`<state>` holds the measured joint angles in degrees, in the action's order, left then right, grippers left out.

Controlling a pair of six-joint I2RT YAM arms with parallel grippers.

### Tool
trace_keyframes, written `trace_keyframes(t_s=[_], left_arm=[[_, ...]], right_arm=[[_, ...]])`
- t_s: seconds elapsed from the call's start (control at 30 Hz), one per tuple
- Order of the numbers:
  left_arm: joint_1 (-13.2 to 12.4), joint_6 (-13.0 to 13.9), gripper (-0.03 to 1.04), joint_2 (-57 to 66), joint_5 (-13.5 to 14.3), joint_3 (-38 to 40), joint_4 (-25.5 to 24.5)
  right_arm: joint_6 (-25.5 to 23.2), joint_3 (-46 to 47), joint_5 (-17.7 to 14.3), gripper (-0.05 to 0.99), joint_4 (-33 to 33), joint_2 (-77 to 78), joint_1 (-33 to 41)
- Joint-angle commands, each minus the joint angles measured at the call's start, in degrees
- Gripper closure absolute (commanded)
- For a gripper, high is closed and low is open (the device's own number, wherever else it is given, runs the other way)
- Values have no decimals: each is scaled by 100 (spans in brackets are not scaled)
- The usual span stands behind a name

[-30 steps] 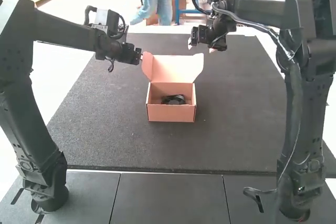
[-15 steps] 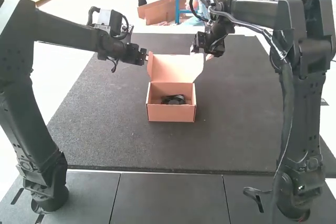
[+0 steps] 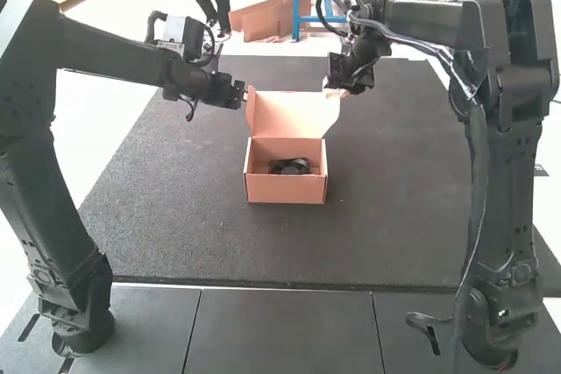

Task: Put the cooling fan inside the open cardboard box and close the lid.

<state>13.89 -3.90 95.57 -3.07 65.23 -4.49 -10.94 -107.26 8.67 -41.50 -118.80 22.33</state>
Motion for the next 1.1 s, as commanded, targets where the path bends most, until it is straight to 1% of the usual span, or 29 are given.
trace_keyframes(t_s=[0.0,0.03,0.1,0.17,0.2,0.23,0.43,0.5,0.6,0.63,0.77,0.87,1.07], left_arm=[[35,-32,4,-3,-71,244,36],[35,-32,4,-3,-71,244,36],[35,-32,4,-3,-71,236,45],[44,-32,4,-3,-71,236,54],[35,-32,4,-3,-71,236,62],[35,-32,4,-3,-71,236,62],[35,-32,4,-3,-71,236,71],[35,-32,4,-3,-71,236,71],[35,-32,4,-3,-71,236,80],[44,-23,4,-3,-71,236,89],[35,-23,4,-3,-71,244,89],[35,-23,4,-3,-71,236,89],[70,-14,4,-3,-71,253,80]], right_arm=[[-57,-269,39,61,10,59,-27],[-57,-278,39,61,1,50,-18],[-57,-278,39,66,-25,50,-18],[-57,-278,39,66,-52,50,-18],[-57,-269,47,70,-60,50,-9],[-57,-269,47,71,-60,50,-9],[-49,-260,65,72,-227,50,-9],[-40,-269,65,75,-227,50,-9],[-40,-278,74,76,-254,50,-9],[-40,-278,74,80,-254,50,-9],[-40,-286,74,90,-263,50,-9],[-40,-322,91,93,-307,50,9],[-57,-453,127,95,-500,50,88]])
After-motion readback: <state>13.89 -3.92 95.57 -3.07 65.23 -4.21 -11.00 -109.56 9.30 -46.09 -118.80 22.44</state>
